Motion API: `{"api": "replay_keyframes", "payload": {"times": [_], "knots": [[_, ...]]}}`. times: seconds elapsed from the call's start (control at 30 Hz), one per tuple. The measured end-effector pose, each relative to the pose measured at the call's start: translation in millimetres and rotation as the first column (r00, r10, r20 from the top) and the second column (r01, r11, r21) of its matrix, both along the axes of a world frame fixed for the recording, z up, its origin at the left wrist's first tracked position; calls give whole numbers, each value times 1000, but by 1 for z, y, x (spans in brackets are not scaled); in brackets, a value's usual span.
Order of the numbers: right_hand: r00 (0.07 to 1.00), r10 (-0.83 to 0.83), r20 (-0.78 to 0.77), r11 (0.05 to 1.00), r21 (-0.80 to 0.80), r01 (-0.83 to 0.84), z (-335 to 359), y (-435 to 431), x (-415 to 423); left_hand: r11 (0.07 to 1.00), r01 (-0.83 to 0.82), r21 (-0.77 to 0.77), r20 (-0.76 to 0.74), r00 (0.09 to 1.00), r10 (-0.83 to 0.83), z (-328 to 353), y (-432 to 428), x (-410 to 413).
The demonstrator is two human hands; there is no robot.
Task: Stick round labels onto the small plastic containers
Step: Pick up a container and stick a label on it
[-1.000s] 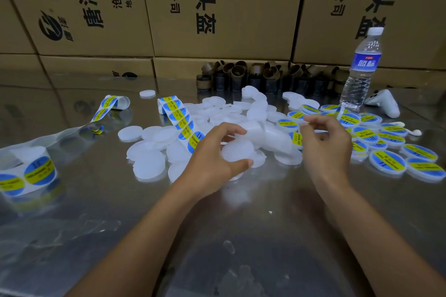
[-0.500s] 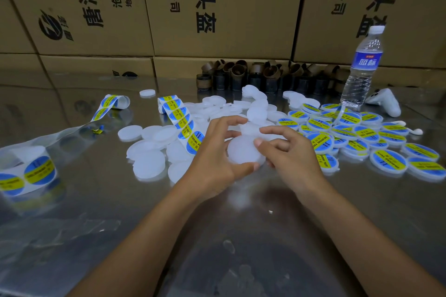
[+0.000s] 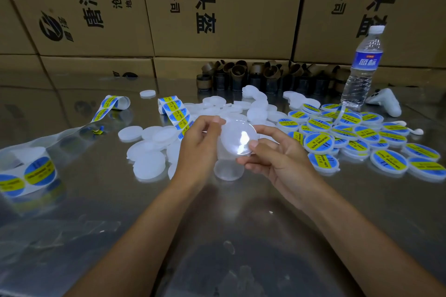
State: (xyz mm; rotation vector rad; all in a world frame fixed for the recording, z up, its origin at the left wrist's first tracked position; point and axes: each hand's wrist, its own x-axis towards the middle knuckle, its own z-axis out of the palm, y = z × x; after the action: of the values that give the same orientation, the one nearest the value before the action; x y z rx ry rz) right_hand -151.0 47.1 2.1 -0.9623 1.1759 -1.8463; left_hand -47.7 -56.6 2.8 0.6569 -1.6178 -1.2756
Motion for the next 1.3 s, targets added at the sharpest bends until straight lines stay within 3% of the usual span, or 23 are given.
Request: {"api": "replay_keyframes", "payload": {"times": [0.27, 0.47, 0.63, 0.83, 1.03, 1.17, 1.3], "knots": [[997, -66, -44, 998, 6, 67, -2, 0, 3, 950, -165, -266, 166, 963, 214, -5, -4, 7], [990, -121, -66, 993, -16, 121, -4, -2, 4, 939, -207, -274, 164, 952, 257, -5, -4, 8], [995, -86, -54, 996, -18, 85, -4, -3, 5, 968, -127, -216, -22, 992, 125, 3, 2, 7], [996, -82, -29, 997, -13, 82, -4, -5, 14, 979, 177, -103, -116, 975, -189, 7, 10, 6], [976, -163, -145, 986, 15, 167, -4, -8, 25, 983, 162, -83, -76, 983, -168, 4, 7, 4], [896, -285, -340, 957, -54, 284, 2, -13, 25, 970, 201, 135, -283, 946, -157, 11, -3, 9], [713, -432, -553, 887, -118, 447, 12, -33, 21, 908, 296, 297, -547, 832, -92, 19, -20, 17]]}}
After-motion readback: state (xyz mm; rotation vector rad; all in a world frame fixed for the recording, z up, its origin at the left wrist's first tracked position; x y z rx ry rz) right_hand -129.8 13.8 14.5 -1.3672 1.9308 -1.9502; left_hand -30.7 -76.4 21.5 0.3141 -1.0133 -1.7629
